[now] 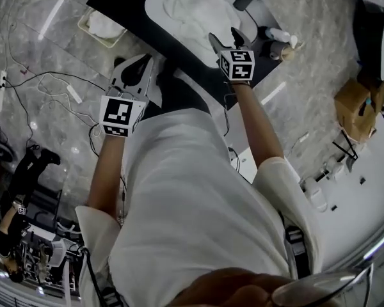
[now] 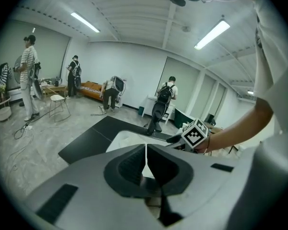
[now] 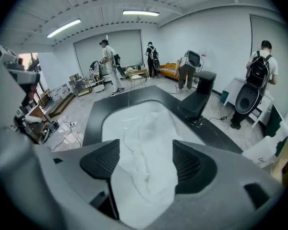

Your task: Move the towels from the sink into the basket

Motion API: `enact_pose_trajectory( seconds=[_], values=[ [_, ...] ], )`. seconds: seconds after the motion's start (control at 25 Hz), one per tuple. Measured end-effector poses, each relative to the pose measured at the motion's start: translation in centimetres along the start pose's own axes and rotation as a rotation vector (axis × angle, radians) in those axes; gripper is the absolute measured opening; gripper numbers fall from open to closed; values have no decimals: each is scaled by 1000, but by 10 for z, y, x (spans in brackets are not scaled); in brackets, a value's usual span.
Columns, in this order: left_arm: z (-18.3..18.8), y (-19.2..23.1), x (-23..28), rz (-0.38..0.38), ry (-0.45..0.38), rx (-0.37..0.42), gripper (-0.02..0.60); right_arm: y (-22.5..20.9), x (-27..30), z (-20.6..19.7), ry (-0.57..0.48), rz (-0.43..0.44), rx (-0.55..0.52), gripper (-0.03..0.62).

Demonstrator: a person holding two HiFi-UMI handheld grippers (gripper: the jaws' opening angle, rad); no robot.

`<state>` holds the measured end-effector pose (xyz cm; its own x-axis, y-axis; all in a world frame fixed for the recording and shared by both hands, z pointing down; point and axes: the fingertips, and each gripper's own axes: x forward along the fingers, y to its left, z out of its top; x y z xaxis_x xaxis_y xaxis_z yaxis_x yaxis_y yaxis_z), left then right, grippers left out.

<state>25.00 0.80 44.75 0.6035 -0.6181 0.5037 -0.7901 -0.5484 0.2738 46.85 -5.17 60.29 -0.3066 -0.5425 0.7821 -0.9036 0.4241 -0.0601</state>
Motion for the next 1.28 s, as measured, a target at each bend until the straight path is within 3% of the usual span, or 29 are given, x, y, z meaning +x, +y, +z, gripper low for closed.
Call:
enact_pose_trajectory(
  seconds=[0.24,0.36,0.6,0.8,0.92,1.08,1.16,1.28],
  values=[
    [-28,7,32,17,12,-40,11,-14,72,-44,131,9,-29,525],
    [-46,10,44,15,33,-63,11,-17,104,-61,171,8,-33,580],
    [-79,14,57,-1,67,-89,11,-10,151,-99,279,37,-203,581],
    [-96,31,66,15,69,-121,11,-34,184,-117,327,-50,-325,583],
    [-108,42,67,33,71,-143,11,-51,201,-120,321,-67,-281,583],
    [-131,48,65,50,102,-160,11,-60,218,-125,320,-10,-171,581],
    [-142,50,63,52,126,-153,11,-57,223,-127,322,46,-117,530],
    [-153,55,58,59,147,-158,11,-50,227,-125,315,108,-108,366]
  ],
)
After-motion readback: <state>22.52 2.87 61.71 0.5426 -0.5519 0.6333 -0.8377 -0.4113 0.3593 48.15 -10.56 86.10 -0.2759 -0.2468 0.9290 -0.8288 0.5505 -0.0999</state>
